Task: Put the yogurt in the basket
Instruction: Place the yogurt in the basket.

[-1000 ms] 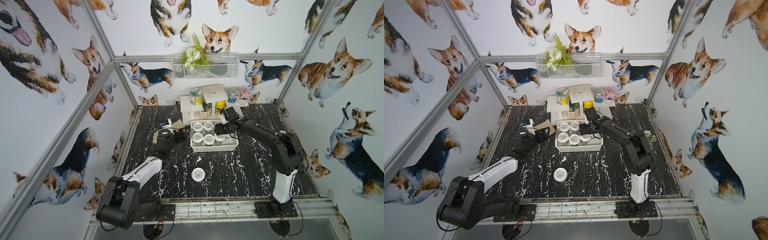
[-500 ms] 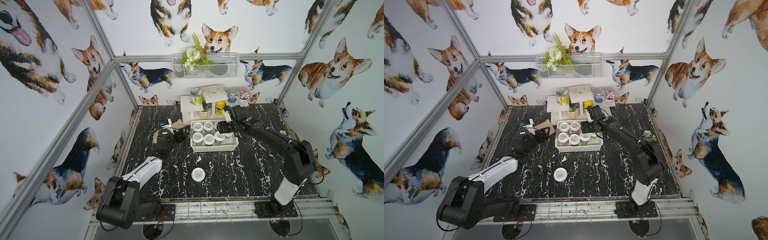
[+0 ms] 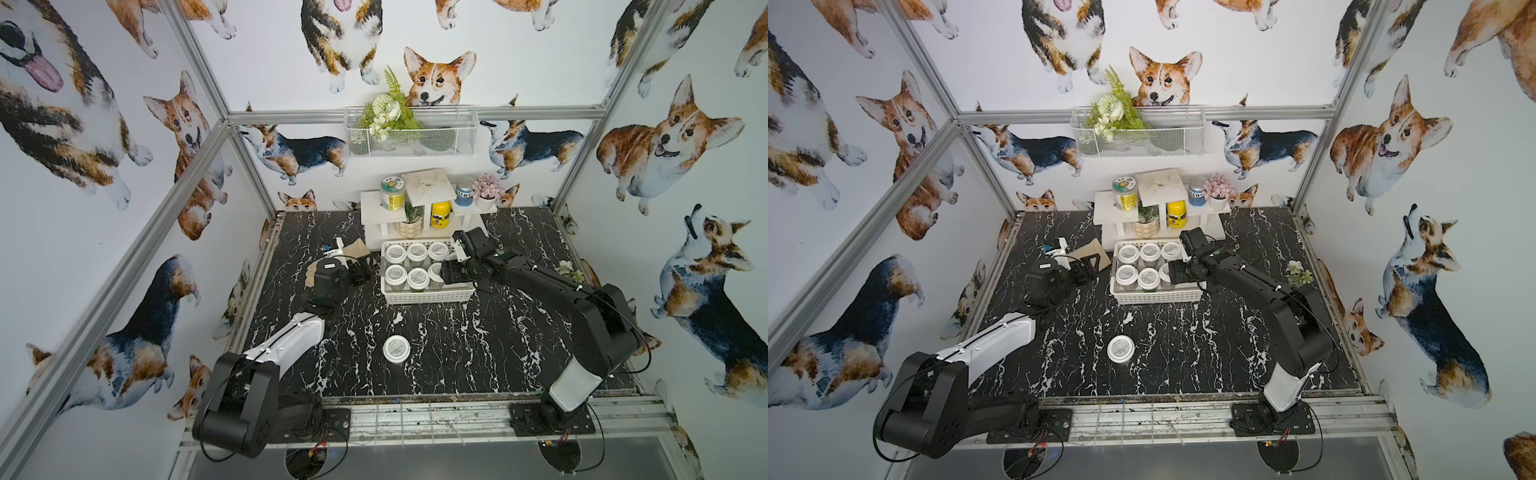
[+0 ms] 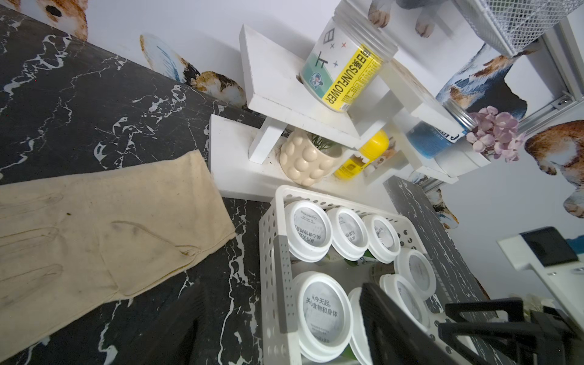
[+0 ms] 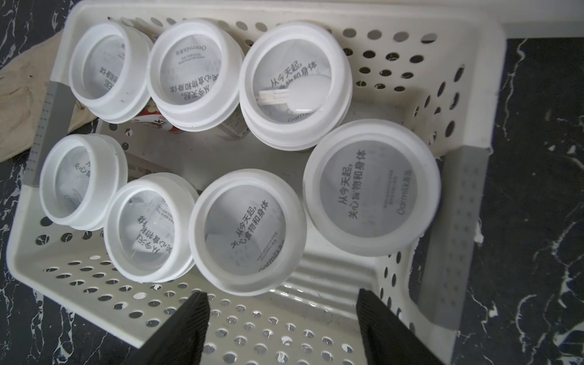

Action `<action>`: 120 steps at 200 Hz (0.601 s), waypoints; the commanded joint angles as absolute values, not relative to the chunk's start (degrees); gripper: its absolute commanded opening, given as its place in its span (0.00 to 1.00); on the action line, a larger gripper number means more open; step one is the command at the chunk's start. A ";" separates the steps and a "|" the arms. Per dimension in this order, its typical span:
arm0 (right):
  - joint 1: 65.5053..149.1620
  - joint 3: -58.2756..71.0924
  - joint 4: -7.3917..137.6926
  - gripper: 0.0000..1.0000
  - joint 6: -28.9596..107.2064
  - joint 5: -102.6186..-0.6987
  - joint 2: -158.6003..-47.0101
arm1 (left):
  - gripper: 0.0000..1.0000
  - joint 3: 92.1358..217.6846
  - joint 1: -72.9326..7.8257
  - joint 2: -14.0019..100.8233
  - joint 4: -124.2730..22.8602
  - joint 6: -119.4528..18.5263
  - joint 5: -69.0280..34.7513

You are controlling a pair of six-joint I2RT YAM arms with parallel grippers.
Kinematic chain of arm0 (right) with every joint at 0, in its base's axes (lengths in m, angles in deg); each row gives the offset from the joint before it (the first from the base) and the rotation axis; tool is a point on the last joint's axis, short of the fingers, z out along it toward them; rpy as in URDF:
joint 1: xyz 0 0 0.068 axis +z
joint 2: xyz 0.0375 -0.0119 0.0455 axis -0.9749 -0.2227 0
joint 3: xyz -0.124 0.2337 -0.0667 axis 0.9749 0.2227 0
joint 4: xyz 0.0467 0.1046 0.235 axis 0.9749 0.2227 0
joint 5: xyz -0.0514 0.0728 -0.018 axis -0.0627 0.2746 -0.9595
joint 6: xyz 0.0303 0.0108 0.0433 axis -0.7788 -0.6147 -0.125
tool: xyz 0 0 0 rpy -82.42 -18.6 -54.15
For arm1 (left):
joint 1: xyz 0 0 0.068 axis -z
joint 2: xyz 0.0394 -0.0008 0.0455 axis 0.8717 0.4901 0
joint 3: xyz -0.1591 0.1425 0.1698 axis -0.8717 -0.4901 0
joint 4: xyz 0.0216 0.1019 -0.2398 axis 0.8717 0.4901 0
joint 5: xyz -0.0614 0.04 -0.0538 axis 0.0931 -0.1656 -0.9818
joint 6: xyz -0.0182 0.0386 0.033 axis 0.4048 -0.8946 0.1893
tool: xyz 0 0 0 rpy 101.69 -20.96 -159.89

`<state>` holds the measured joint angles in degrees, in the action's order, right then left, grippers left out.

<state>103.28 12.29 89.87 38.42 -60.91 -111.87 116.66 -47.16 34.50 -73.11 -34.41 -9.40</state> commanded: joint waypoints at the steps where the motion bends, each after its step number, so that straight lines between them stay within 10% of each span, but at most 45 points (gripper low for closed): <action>1: 102.78 11.47 87.28 0.79 38.34 -60.30 -113.26 | 0.81 117.14 -47.21 34.59 -74.29 -34.90 -9.42; 120: 100.53 7.49 87.02 0.79 40.03 -59.10 -117.65 | 0.81 117.19 -47.24 34.60 -74.27 -34.88 -9.42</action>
<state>100.59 8.20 88.19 39.16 -59.93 -117.58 116.66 -47.16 34.50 -73.11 -34.41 -9.40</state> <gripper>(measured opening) 0.786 0.814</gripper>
